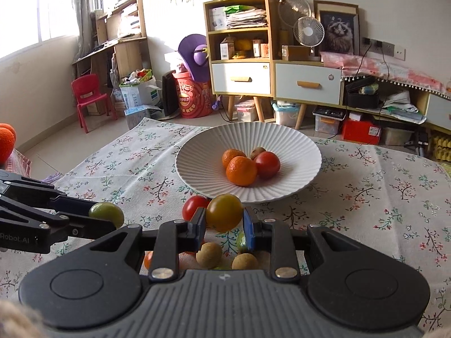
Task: Organize fruits
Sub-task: 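Carry the lime in the left gripper to the bowl while the right carries the tomato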
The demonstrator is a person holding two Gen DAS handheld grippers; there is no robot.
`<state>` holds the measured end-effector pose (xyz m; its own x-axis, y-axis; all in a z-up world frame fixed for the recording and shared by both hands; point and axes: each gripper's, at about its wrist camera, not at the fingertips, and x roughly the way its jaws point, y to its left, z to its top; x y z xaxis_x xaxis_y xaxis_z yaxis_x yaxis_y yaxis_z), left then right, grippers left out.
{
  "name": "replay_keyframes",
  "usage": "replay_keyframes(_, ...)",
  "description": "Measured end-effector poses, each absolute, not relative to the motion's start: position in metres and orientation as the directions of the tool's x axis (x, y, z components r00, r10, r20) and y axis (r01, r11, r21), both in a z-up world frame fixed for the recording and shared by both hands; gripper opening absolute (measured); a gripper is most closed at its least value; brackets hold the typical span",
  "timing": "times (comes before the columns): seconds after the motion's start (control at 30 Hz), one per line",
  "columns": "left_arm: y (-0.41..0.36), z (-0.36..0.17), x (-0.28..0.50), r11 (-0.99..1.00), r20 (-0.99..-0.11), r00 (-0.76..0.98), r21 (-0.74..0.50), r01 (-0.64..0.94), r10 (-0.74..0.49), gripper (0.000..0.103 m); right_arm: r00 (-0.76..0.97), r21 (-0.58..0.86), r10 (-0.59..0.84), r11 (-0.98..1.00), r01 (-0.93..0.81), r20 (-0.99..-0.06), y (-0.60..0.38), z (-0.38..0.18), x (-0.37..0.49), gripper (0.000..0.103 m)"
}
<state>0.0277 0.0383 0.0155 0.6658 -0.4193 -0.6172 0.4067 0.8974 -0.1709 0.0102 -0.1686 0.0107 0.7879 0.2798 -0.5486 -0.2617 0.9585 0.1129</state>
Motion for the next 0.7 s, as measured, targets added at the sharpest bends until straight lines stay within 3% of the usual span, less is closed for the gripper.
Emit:
replay_keyframes(0.23, 0.026, 0.026, 0.049, 0.909, -0.587, 0.71, -0.118, 0.4, -0.388, 0.022, 0.802, 0.107, 0.256, 0.966, -0.237, -0.54, -0.182, 0.013, 0.029, 0.025)
replay_keyframes(0.7, 0.005, 0.002, 0.128, 0.914, -0.665, 0.677, -0.02, 0.405, -0.314, 0.022, 0.76, 0.094, 0.292, 0.951, -0.294, -0.581, -0.198, 0.005, 0.069, 0.025)
